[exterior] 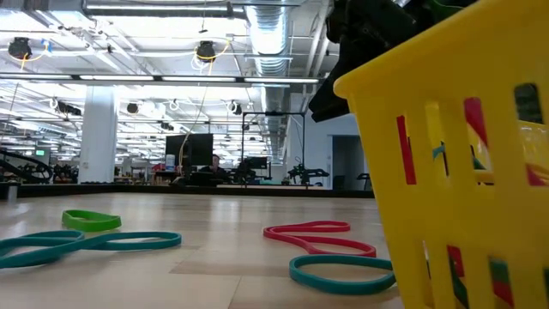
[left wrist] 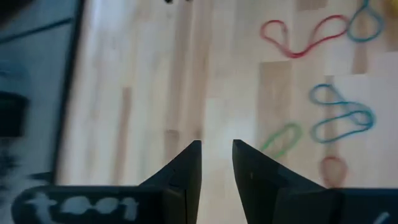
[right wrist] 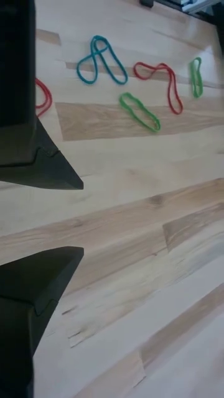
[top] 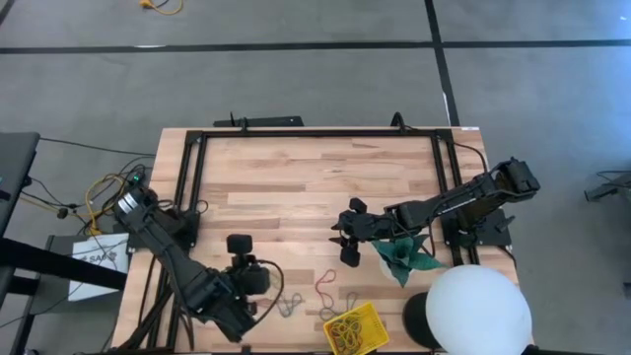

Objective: Pick and place items into bin
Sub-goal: Put the green rubber band into the yellow bin

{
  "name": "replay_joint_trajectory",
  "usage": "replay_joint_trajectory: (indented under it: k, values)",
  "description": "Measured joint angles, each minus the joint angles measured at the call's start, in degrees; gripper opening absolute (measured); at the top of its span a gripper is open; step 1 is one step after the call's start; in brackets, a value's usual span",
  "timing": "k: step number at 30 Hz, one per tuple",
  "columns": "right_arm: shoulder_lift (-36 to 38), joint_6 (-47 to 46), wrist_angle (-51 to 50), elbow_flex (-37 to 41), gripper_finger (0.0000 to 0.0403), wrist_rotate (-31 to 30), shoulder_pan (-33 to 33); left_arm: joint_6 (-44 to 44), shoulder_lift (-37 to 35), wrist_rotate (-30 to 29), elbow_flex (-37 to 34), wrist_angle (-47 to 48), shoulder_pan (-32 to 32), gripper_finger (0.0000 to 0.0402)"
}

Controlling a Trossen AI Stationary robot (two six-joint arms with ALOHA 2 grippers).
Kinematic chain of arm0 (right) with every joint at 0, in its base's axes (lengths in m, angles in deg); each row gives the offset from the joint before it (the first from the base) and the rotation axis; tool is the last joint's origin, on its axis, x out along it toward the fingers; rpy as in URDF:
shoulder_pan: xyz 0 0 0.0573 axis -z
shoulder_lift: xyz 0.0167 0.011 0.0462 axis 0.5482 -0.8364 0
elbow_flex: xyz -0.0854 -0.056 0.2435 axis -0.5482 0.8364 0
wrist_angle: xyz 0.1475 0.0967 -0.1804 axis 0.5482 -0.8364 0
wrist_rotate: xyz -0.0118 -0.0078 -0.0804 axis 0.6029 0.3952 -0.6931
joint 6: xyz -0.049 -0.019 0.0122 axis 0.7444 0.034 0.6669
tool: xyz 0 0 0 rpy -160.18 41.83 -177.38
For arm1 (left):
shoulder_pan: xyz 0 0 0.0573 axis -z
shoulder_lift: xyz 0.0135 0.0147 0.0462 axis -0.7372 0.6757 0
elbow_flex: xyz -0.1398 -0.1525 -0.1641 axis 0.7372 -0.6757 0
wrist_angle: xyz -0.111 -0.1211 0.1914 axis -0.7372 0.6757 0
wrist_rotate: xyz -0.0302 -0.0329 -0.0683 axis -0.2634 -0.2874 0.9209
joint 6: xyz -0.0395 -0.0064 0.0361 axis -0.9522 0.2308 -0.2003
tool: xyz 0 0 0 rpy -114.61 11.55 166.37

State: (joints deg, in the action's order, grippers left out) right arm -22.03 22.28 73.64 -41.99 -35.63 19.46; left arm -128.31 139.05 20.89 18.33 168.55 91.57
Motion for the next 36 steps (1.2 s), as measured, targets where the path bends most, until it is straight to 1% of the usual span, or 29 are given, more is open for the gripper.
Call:
replay_joint_trajectory:
  k: [3,7,10,13,16,20,26,30,36]
  values:
    - [0.0,-0.48,0.0,0.0,0.0153,0.0,0.0,0.01,-4.45,3.21,-11.0,-12.62,0.39,0.008]
    - [0.0,-0.51,-0.02,0.0,0.0153,0.0,0.0,5.75,-8.8,9.28,-26.04,-33.42,-0.04,0.008]
    - [0.0,-0.51,0.14,0.0,0.0153,-0.02,0.0,6.08,-9.74,11.66,-34.72,-44.05,-1.61,0.008]
    - [0.0,-0.47,0.24,0.0,0.0153,-0.07,0.02,4.37,-9.4,13.71,-41.11,-51.33,-3.56,0.008]
    - [0.0,-0.18,0.22,0.0,0.0153,-0.09,0.04,4.65,-8.71,17.15,-45.33,-57.52,-5.24,0.008]
    - [0.0,-0.01,0.2,0.0,0.0153,-0.15,0.03,6.31,-8.71,17.54,-48.41,-63.21,-6.84,0.008]
    - [0.0,0.04,0.15,0.0,0.0153,-0.24,0.02,6.46,-8.71,17.96,-51.53,-67.27,-8.95,0.008]
    - [0.0,0.04,0.11,0.0,0.0153,-0.23,0.02,6.36,-8.71,18.92,-54.82,-72.2,-9.81,0.008]
    - [0.0,0.1,0.03,0.0,0.0153,-0.24,0.02,6.08,-8.69,20.39,-56.92,-73.59,-10.01,0.008]
